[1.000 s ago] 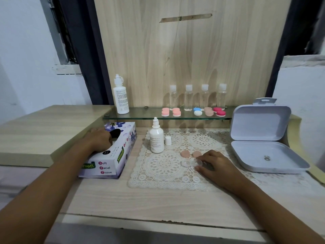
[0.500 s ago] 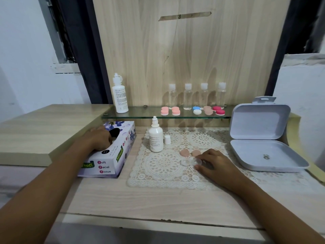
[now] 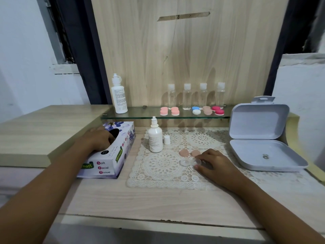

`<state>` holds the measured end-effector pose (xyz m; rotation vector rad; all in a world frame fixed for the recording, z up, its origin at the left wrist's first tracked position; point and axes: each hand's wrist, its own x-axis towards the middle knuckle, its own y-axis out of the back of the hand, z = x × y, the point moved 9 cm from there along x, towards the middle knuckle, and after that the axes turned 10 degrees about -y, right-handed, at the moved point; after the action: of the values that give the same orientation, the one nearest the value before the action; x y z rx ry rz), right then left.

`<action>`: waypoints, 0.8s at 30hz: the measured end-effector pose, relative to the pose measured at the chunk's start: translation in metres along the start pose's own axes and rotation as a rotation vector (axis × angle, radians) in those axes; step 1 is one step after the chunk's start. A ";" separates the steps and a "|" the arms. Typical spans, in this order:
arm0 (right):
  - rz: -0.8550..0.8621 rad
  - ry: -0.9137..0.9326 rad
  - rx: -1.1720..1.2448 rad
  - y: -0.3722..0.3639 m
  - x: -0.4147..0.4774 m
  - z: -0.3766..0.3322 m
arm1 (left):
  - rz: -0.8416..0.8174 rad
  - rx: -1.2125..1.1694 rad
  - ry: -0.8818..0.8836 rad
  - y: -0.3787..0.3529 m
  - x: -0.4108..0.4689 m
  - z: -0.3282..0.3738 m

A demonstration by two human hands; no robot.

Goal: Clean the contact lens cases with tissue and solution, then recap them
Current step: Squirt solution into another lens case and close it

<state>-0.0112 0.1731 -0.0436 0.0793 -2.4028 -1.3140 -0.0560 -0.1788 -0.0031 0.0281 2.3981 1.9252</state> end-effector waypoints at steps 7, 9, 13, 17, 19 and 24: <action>-0.001 0.002 -0.007 0.001 0.000 -0.001 | 0.138 -0.143 0.036 0.012 -0.011 0.001; -0.003 0.000 -0.010 0.001 0.000 0.000 | 0.187 -0.229 0.053 0.015 -0.014 0.000; -0.012 -0.008 -0.007 0.001 -0.001 0.000 | 0.421 -0.402 0.108 0.030 -0.024 -0.007; -0.012 -0.009 -0.002 0.000 0.000 0.000 | 0.571 -0.800 0.170 0.032 -0.031 -0.019; -0.013 -0.011 -0.001 0.000 0.000 0.000 | 0.658 -0.971 0.190 0.036 -0.034 -0.023; -0.021 -0.008 -0.010 0.000 0.000 0.000 | 0.828 -1.089 0.148 0.062 -0.048 -0.019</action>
<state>-0.0113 0.1733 -0.0439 0.0972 -2.4082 -1.3374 -0.0112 -0.1866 0.0634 0.9341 1.0898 3.3795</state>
